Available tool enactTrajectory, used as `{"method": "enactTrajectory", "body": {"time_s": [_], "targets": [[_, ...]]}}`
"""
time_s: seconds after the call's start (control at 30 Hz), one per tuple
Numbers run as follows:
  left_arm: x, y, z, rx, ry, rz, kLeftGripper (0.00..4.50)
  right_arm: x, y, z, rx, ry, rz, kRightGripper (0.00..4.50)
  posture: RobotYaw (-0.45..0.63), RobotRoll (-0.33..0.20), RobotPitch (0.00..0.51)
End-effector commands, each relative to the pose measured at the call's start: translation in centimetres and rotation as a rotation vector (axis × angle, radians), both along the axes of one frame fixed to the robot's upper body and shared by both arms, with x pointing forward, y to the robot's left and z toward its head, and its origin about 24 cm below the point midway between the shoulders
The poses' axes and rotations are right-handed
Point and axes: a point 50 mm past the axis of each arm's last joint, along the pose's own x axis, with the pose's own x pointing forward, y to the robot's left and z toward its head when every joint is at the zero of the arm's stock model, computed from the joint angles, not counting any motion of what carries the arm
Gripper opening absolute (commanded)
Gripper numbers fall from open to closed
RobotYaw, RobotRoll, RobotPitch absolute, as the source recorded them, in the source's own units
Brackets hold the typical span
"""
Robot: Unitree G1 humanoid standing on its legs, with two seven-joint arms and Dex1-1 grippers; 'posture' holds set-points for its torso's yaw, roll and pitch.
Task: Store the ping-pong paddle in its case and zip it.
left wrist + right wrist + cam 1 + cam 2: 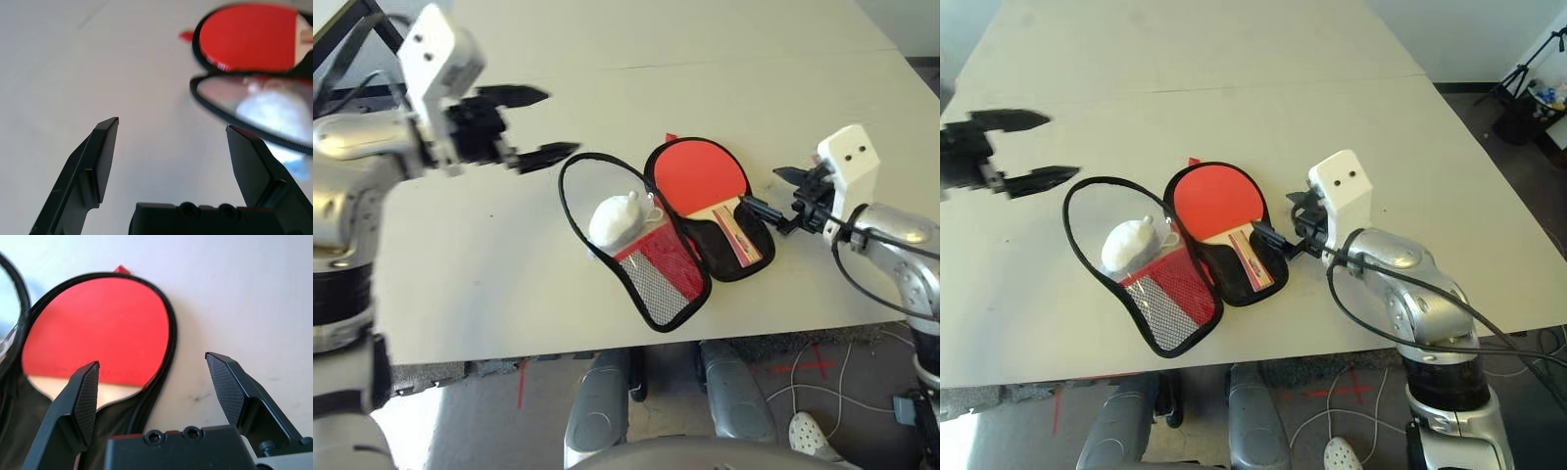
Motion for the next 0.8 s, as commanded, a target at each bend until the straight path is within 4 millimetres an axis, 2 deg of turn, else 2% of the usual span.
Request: {"method": "enactTrajectory", "body": {"time_s": [0.03, 0.13, 0.2, 0.3, 0.43, 0.6, 0.8], "targets": [[-0.5, 1.6, -0.7, 0.049, 0.036, 0.034, 4.5, 0.6, -0.5, 0.3, 0.076, -0.02, -0.032, 4.46, 0.04, 0.0, 0.233], [-0.9, 2.5, -3.4, 0.084, 0.127, 0.058, 4.5, 1.4, -1.1, 1.2, 0.207, -0.023, -0.062, 4.46, 0.04, 0.0, 0.232], [-1.2, 1.3, -4.8, 0.06, 0.173, 0.009, 4.5, 1.8, -1.6, 1.8, 0.274, -0.063, -0.091, 4.46, 0.03, 0.0, 0.231], [-1.3, -0.6, -5.8, 0.018, 0.2, -0.053, 4.5, 2.2, -2.1, 2.1, 0.311, -0.07, -0.109, 4.46, 0.02, 0.0, 0.23], [-2.3, -4.5, -6.8, -0.043, 0.307, -0.193, 4.5, 2.5, -3.2, 2.0, 0.394, -0.075, -0.083, 4.46, 0.0, 0.0, 0.228], [-3.1, -7.8, -5.8, -0.112, 0.342, -0.305, 4.5, 3.0, -4.7, 1.2, 0.406, -0.005, -0.162, 4.46, -0.01, 0.0, 0.23], [-3.1, -14.5, -3.6, -0.288, 0.3, -0.556, 4.5, 2.9, -5.6, 0.2, 0.524, 0.138, -0.119, 4.46, -0.03, 0.0, 0.23]]}}
